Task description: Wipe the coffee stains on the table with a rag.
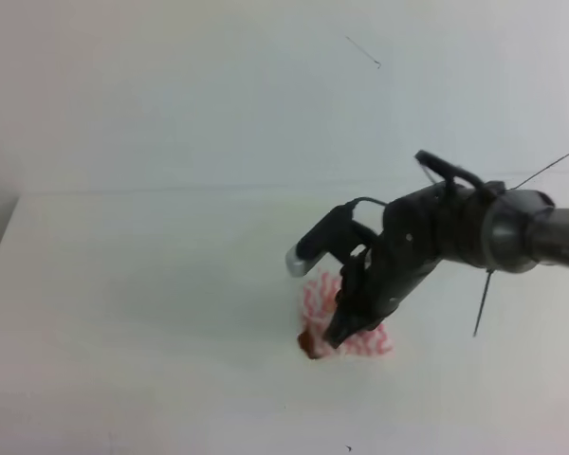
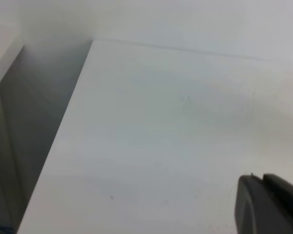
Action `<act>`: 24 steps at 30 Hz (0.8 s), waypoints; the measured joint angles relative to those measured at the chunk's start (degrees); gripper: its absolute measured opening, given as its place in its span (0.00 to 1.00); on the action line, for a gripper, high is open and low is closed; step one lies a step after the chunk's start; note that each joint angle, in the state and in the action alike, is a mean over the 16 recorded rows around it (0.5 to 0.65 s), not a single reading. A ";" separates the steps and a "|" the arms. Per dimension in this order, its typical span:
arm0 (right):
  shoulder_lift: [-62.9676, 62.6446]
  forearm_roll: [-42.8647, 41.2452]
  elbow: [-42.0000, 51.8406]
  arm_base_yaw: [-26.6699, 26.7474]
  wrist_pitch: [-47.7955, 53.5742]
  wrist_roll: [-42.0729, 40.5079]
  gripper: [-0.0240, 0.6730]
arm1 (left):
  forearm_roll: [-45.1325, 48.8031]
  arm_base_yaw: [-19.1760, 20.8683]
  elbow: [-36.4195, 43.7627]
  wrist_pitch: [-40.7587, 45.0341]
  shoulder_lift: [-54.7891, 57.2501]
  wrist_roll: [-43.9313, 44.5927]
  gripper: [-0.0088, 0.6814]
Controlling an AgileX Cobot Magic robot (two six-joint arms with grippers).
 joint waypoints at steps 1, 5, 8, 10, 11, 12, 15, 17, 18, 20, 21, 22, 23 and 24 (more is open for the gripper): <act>0.03 -0.07 -0.03 1.24 0.22 -0.04 0.04 | 0.00 0.00 0.00 0.00 0.00 0.00 0.01; 0.03 -1.79 0.29 5.00 1.06 1.08 0.04 | 0.00 0.00 0.00 0.00 0.00 0.00 0.01; 0.01 -4.76 1.13 5.94 1.80 3.47 0.04 | 0.00 0.00 0.00 0.00 0.00 0.00 0.01; 0.00 -7.08 2.01 5.49 2.43 5.34 0.04 | 0.00 0.00 0.00 0.00 0.00 0.00 0.01; -0.01 -8.23 2.51 4.95 2.83 6.29 0.04 | 0.00 0.00 0.00 0.00 0.00 0.00 0.01; -0.02 -9.35 3.01 4.24 3.26 7.27 0.04 | 0.00 0.00 0.00 0.00 0.00 0.00 0.01; -0.07 -12.44 4.51 1.33 4.39 10.32 0.04 | 0.00 0.00 0.00 0.00 0.00 0.00 0.01; -0.19 -14.21 5.50 -0.77 4.75 12.23 0.04 | 0.00 0.00 0.00 0.00 0.00 0.00 0.01; -0.28 -14.89 5.95 -1.74 4.83 13.00 0.04 | 0.00 0.00 0.00 0.00 0.00 0.00 0.01; -0.50 -15.54 6.72 -3.41 4.88 13.99 0.04 | 0.00 0.00 0.00 0.00 0.00 0.00 0.01; -0.62 -15.46 7.02 -4.05 4.84 14.19 0.04 | 0.00 0.00 0.00 0.00 0.00 0.00 0.01; -0.74 -15.17 7.27 -4.52 4.77 14.19 0.04 | 0.00 0.00 0.00 0.00 0.00 0.00 0.01; -0.86 -14.67 7.45 -4.77 4.66 14.00 0.04 | 0.00 0.00 0.00 0.00 0.00 0.00 0.01; -0.97 -14.05 7.58 -4.83 4.53 13.71 0.04 | 0.00 0.00 0.00 0.00 0.00 0.00 0.01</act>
